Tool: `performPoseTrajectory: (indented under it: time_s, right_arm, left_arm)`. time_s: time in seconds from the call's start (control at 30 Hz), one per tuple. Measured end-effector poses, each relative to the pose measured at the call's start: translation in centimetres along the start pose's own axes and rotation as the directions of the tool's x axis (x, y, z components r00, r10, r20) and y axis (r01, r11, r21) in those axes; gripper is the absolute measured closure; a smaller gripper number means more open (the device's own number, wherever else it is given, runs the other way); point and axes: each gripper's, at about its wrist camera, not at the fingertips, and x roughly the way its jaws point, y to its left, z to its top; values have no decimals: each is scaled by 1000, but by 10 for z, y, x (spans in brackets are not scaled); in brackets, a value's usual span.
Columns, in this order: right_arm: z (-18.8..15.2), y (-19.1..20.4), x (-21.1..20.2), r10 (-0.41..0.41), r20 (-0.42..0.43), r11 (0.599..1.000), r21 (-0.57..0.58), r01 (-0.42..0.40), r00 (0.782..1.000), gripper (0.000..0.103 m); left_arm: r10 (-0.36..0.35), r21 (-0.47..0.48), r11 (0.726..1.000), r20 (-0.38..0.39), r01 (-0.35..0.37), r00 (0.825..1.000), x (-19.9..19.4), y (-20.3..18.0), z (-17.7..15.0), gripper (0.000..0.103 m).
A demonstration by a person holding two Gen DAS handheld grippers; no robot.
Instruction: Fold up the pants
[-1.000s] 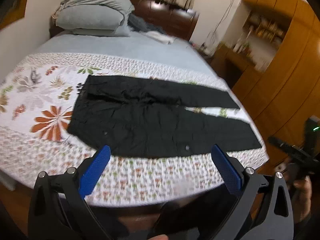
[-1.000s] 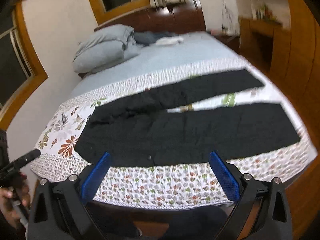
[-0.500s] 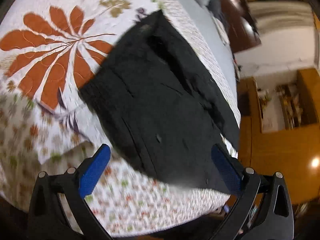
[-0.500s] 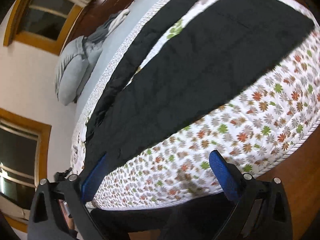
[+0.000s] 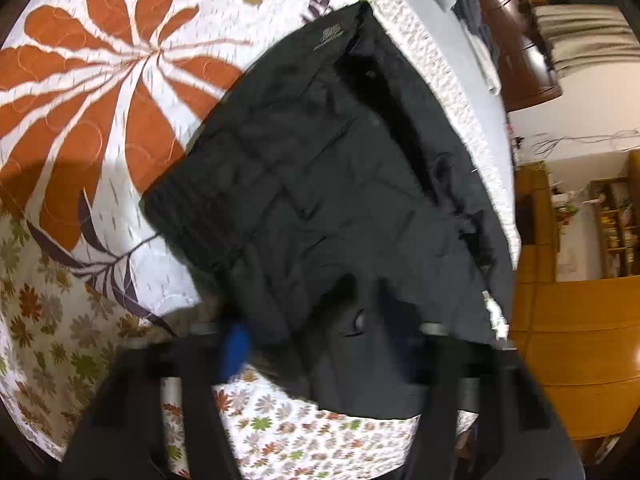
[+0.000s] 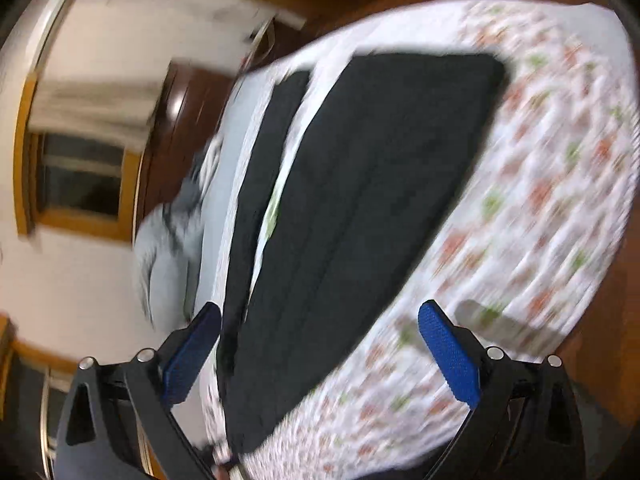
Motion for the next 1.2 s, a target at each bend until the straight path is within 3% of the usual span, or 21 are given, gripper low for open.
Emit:
performPoseTrajectory:
  time_s: [0.17,0.37,0.4,0.47,0.53,0.57,0.67,0.87,1.2]
  right_arm:
    - [38,-35,-1,33,30,995,96,-35,999,8]
    - [54,-49,15,69,54,988,136,-75,996,17]
    - [57,-51,15,72,56,987,139,-80,996,19]
    - [64,-53,16,96,68,985,138,-105,993,38]
    - [66,-57,20,74,56,985,151,-82,996,79]
    - [66,-60,23,59,49,986,155,-66,997,87]
    - [59,-54,24,50,51,989,137,-57,997,95]
    - [40,-24,10,19,44,998,61,-22,999,96]
    - [-26,1,23,-66,-95,996,-68,60,993,96]
  left_arm:
    - [-22,-32,999,7,22,1000,1,9,5,66]
    - [-72,-47,996,23,73,997,8,1,6,31]
    - [-65,-41,997,30,67,997,9,-4,6,27]
    - [-23,-27,999,42,24,999,14,-13,3,27]
    - [35,-17,999,61,-34,998,12,-15,1,47]
    - [68,-26,997,65,-67,996,10,-12,-1,69]
    - [16,-90,996,73,-9,997,2,4,-3,87]
    - [5,-152,988,123,14,992,-37,14,-5,94]
    - [44,-240,971,153,-6,987,-94,100,-9,91]
